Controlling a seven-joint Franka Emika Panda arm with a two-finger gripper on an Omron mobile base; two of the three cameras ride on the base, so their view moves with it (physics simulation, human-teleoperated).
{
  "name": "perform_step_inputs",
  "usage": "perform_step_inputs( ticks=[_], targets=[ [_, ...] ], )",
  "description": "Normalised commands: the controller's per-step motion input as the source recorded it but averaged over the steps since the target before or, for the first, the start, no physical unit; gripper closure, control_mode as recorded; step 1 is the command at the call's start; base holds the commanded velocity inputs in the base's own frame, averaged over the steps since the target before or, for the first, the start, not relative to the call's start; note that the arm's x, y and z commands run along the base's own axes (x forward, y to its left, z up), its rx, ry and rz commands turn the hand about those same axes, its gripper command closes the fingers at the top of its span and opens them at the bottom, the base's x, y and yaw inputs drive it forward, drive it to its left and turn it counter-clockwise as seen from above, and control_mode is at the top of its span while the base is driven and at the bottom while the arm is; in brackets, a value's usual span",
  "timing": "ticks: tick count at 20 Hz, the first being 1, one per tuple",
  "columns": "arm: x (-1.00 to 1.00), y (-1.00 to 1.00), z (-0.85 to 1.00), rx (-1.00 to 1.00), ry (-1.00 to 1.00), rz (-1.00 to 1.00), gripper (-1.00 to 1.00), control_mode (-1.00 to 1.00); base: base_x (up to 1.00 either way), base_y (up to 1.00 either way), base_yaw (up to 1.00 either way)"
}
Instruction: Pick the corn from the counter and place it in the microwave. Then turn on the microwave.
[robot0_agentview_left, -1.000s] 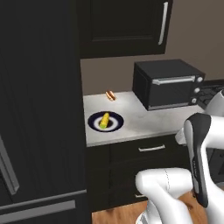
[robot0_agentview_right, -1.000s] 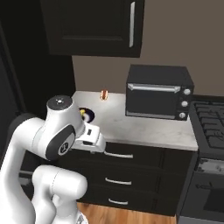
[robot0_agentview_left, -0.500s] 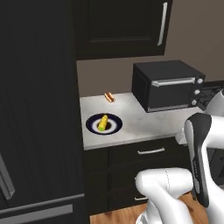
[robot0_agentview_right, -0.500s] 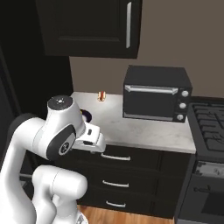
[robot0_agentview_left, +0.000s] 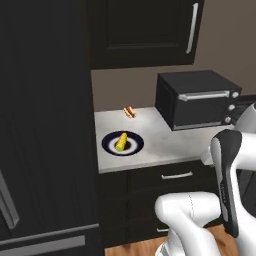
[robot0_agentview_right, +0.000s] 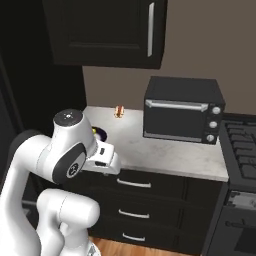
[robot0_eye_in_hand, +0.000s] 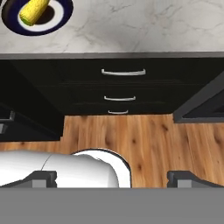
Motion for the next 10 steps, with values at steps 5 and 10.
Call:
perform_step_inputs(
  ticks=[5,10],
  targets=[
    [0.00,0.00,0.00,0.00,0.00,0.00,-1.00,1.00,0.38,0.00,0.09],
    [0.00,0.00,0.00,0.00,0.00,0.00,-1.00,1.00,0.40,0.00,0.08]
  ],
)
